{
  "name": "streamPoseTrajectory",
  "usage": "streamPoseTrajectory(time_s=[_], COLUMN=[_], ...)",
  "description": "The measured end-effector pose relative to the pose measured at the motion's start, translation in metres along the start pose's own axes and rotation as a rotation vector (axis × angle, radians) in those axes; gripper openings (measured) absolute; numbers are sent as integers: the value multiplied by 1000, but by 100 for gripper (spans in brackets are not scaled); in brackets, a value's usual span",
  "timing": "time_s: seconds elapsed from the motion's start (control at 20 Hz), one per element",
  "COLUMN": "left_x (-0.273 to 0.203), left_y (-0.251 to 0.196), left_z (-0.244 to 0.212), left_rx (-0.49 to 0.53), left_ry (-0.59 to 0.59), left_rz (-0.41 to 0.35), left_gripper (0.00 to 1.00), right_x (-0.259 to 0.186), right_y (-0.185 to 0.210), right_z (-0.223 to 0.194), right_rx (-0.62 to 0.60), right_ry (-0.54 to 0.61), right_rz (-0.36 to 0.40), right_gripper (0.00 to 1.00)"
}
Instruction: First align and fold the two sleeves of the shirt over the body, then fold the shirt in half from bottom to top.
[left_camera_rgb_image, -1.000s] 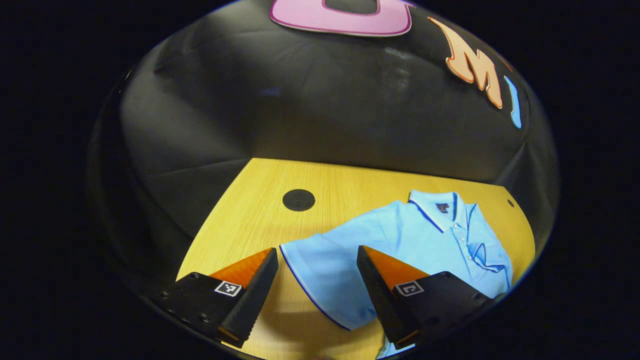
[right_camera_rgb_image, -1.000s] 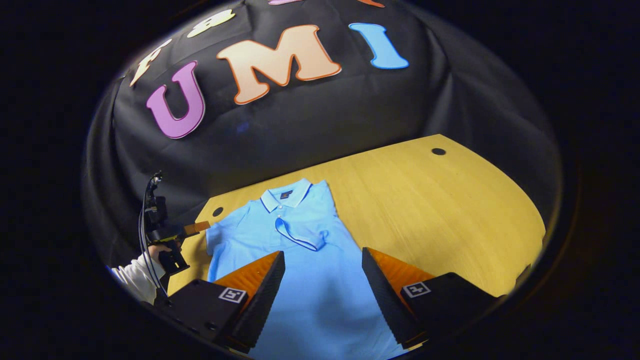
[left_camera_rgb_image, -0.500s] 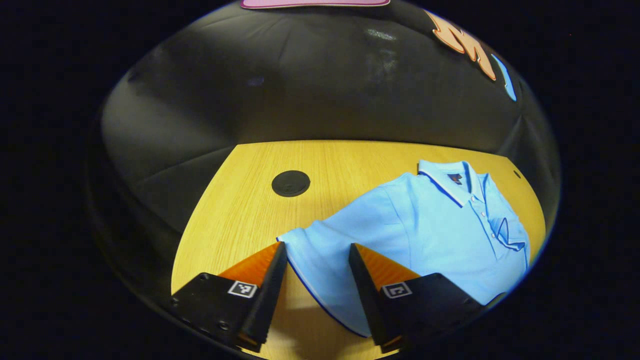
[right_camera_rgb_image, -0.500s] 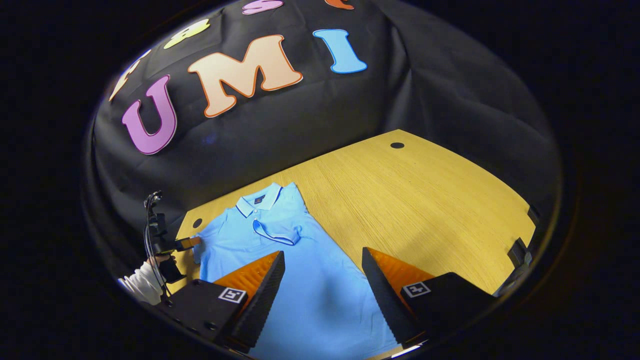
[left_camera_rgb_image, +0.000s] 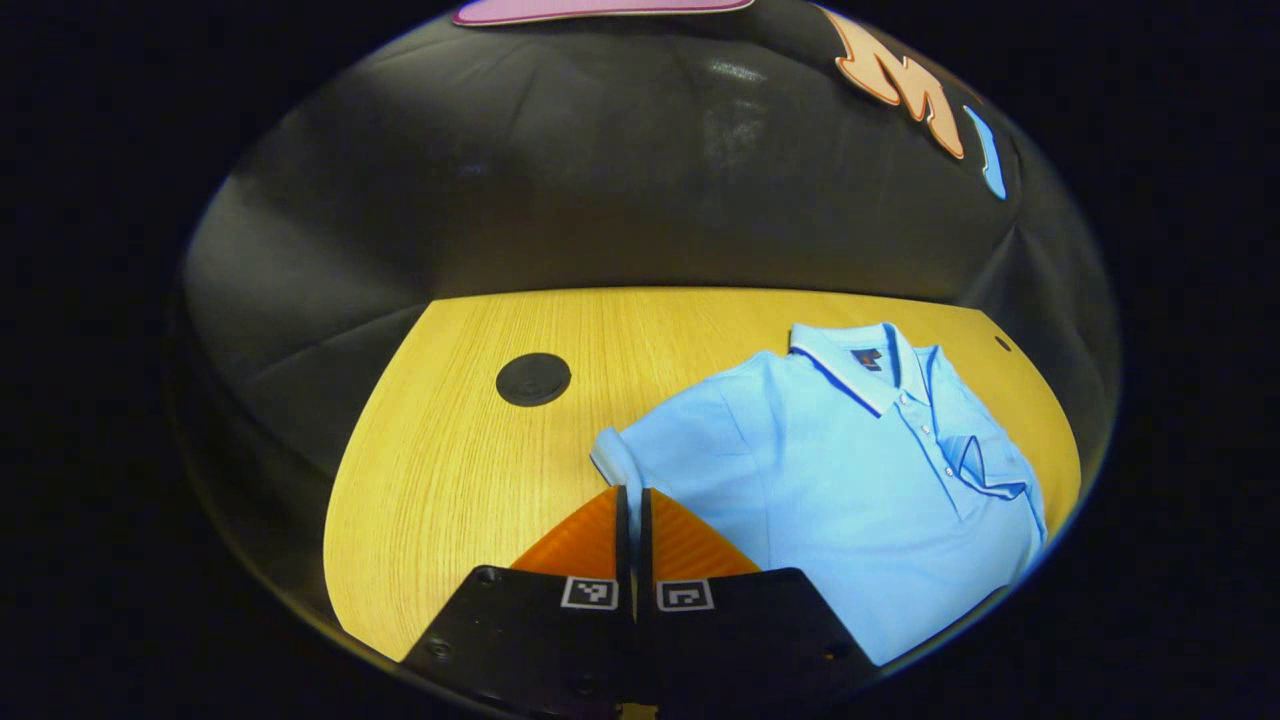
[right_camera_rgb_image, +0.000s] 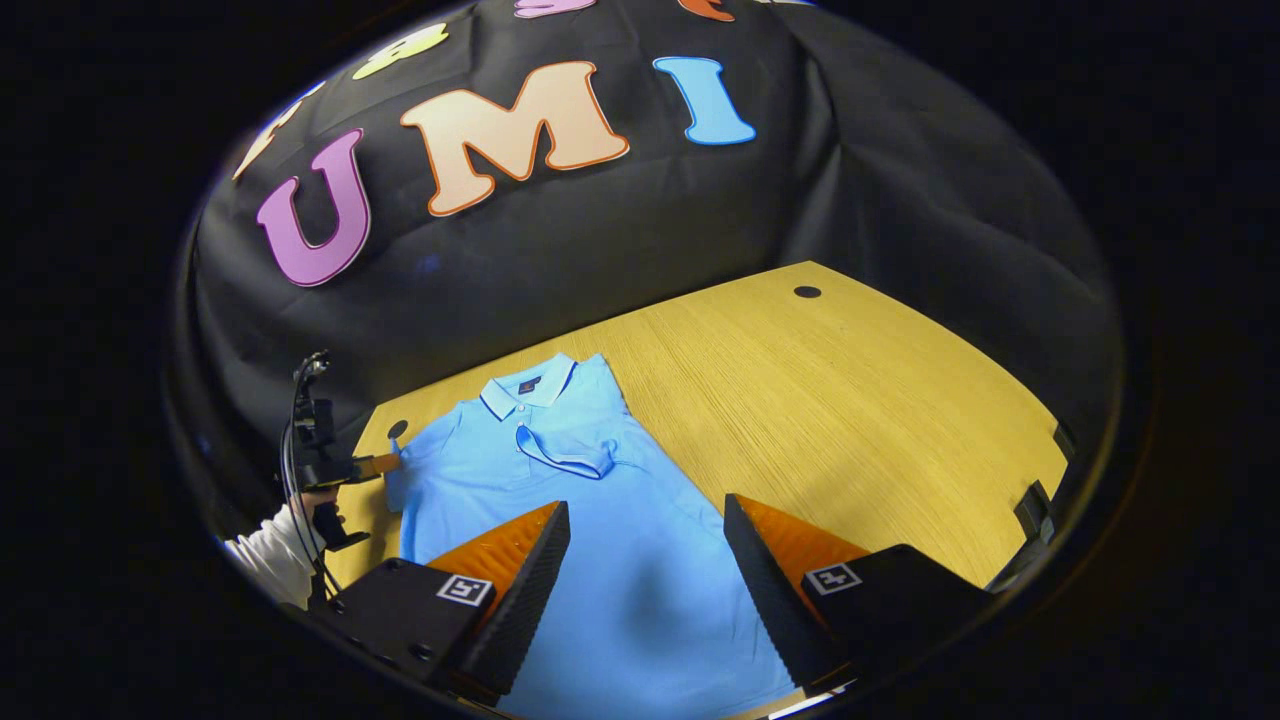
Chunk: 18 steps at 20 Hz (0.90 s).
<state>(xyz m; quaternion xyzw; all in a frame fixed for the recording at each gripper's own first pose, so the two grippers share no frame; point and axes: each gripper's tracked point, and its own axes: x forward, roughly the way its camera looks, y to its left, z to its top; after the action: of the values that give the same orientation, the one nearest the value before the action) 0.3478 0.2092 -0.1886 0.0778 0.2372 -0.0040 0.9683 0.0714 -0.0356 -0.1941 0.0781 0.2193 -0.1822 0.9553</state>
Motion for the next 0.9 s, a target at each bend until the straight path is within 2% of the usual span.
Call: streamPoseTrajectory(time_s=[0.15, 0.3, 0.55, 0.7, 0.8, 0.9], left_x=[-10, -7, 6, 7, 0, -12], left_y=[-32, -88, -168, -194, -206, -205], left_z=[37, 54, 38, 22, 16, 15], left_rx=[66, 101, 100, 98, 102, 107], left_ry=[-74, -95, -38, 3, 10, -7], left_rz=[-33, -115, -236, -277, -295, -286], left_gripper=[0, 0, 0, 5, 15, 57], right_x=[-3, -6, -16, -23, -27, -33], right_y=[-4, -10, -20, -25, -26, -28], right_z=[1, 3, 5, 0, -6, -11], right_rx=[-9, 7, 22, 19, 16, 5], right_ry=[-8, -22, -50, -50, -47, -46], right_rz=[-5, -17, -46, -54, -51, -44], right_gripper=[98, 98, 97, 97, 98, 98])
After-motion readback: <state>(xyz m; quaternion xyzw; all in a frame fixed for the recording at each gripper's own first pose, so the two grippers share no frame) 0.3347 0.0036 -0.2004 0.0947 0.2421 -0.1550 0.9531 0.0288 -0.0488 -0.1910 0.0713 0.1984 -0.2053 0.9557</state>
